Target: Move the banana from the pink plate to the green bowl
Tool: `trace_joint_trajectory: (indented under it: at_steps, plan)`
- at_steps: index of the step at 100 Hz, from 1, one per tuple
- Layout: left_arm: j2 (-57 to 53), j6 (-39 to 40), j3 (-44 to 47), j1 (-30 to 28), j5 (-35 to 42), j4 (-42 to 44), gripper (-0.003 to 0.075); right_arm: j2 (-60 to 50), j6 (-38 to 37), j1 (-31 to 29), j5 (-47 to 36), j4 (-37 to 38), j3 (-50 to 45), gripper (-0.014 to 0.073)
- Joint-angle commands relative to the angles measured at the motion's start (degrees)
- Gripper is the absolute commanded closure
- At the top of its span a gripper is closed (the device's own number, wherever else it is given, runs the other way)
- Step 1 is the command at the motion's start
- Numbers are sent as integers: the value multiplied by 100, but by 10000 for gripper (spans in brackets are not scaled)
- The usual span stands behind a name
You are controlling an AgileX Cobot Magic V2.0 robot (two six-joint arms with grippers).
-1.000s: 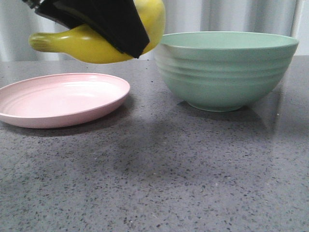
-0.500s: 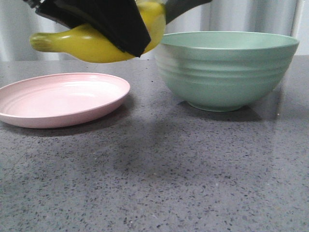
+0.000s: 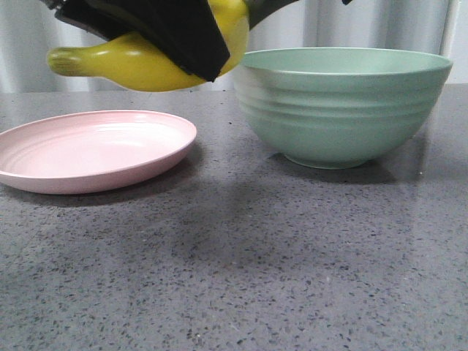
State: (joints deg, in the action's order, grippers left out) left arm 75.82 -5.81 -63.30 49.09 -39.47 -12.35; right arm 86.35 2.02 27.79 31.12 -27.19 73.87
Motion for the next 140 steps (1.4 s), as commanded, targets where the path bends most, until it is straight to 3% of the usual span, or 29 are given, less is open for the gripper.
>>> trace_joint_trajectory:
  at_steps: [1,8,23,30,72,86,108,140]
  plan:
    - [-193,-44,-211,50,391,-108,709,-197,259,-2,-220,19,196,659]
    - [-193,-44,-211,50,391,-108,618,-197,259,-12,-245,19,196,659]
    - [-243,-44,-211,50,391,-108,335,-235,259,-189,-299,19,196,659]
    - [-339,-44,-211,50,391,-108,272,-306,259,-334,-379,19,196,659]
    - [-1299,-21,-211,50,431,-108,269,-621,259,-1679,-1072,141,196,649]
    - [-1423,-1,-211,50,440,-108,269,-585,259,-1904,-1193,311,196,554]
    - [-1447,-1,-211,50,451,-151,270,-467,259,-1915,-1130,525,196,306]
    - [-1447,-1,-211,50,558,-299,300,-421,259,-1915,-905,535,196,288]
